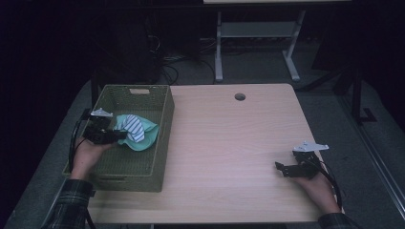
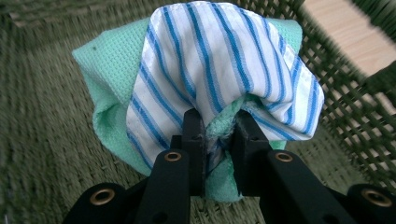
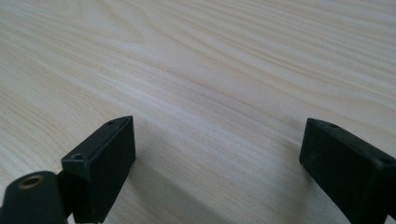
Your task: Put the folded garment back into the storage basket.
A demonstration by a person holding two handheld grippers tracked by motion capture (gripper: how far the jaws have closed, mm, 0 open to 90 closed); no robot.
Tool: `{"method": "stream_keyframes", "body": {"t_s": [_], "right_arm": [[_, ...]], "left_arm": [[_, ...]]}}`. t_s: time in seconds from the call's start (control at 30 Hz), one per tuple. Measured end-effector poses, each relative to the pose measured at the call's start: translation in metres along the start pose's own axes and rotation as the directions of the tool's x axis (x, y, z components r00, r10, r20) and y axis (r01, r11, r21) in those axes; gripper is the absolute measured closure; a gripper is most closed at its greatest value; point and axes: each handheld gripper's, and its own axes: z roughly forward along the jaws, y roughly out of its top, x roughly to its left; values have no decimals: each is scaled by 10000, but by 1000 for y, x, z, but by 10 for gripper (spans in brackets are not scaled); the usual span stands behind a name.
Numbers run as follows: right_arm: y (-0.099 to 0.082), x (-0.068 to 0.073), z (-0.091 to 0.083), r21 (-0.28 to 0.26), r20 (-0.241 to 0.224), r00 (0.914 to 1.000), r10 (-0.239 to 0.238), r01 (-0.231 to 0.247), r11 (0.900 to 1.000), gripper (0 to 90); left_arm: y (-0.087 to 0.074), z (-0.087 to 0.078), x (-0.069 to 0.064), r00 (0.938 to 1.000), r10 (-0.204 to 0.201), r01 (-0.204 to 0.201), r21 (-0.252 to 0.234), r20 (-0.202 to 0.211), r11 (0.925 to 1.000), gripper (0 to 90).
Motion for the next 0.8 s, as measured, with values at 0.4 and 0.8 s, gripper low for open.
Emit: {"method": "stream_keyframes", "body": {"t_s": [0.4, 0.8], "right_arm": [[0, 0, 0, 1, -1, 10000, -2, 2, 10000, 103], [0, 0, 0, 2, -3, 10000, -11, 11, 10000, 104]], "left_arm": [[-8, 16, 2, 9999, 57, -66, 574, 159, 9983, 742], [-9, 14, 1, 10000, 39, -40, 234, 33, 9997, 411]]}}
